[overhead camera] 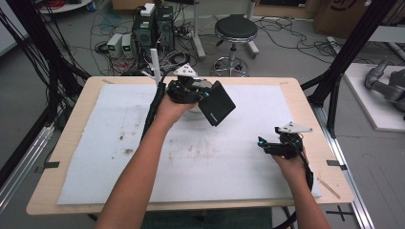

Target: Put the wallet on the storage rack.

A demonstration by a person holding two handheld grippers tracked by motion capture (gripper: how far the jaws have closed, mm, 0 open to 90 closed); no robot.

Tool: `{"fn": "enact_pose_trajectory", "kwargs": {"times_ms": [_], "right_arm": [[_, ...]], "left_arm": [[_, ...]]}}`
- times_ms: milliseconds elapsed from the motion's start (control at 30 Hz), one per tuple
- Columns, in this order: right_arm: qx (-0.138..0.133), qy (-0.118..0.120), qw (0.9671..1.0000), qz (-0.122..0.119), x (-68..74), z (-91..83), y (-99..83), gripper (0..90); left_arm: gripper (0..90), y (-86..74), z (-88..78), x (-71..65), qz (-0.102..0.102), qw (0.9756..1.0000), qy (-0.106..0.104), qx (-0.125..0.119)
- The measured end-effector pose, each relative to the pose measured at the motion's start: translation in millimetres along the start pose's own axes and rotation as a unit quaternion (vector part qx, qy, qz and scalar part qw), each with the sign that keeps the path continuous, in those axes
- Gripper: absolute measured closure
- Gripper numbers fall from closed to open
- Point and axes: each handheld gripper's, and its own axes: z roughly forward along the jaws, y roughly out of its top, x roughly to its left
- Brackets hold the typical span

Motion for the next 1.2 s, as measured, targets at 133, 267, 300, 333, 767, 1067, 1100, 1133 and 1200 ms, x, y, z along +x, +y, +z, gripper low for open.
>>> {"fn": "enact_pose_trajectory", "kwargs": {"times_ms": [133,267,300,333,767,1067,1100,1133,1200], "right_arm": [[0.002,0.001,1.0000,0.001,1.0,-0.6,-0.1,18.8],[0.000,0.001,1.0000,0.002,0.1,-0.8,-0.6,18.8],[0.001,0.001,1.0000,0.002,-0.1,-0.2,-0.7,18.8],[0.004,0.001,1.0000,0.003,-0.1,0.5,-0.9,18.8],[0.007,0.002,1.0000,0.004,-0.6,1.2,-1.7,18.8],[0.010,0.002,0.9999,0.004,-1.5,2.3,-2.3,18.8],[0.010,0.002,0.9999,0.005,-1.5,2.2,-2.4,18.8],[0.011,0.002,0.9999,0.005,-1.8,2.0,-2.4,18.8],[0.010,0.002,0.9999,0.005,-2.2,1.8,-2.9,18.8]], "left_arm": [[81.4,9.2,-6.3,12.2,0.002,0.9998,0.020,-0.004],[81.3,16.8,-13.4,23.3,0.000,0.9991,0.043,-0.003],[81.3,18.5,-14.6,25.9,0.001,0.9989,0.046,-0.002],[81.3,19.9,-15.8,28.2,0.001,0.9987,0.050,-0.003],[81.2,19.8,-15.1,60.6,-0.009,0.9953,0.097,0.008],[81.2,12.8,-4.2,70.5,-0.012,0.9939,0.108,0.019],[81.2,12.1,-3.4,71.6,-0.011,0.9935,0.111,0.021],[81.2,11.2,-2.8,72.5,-0.013,0.9932,0.114,0.022],[81.1,9.6,-2.3,74.3,-0.013,0.9920,0.123,0.026]]}}
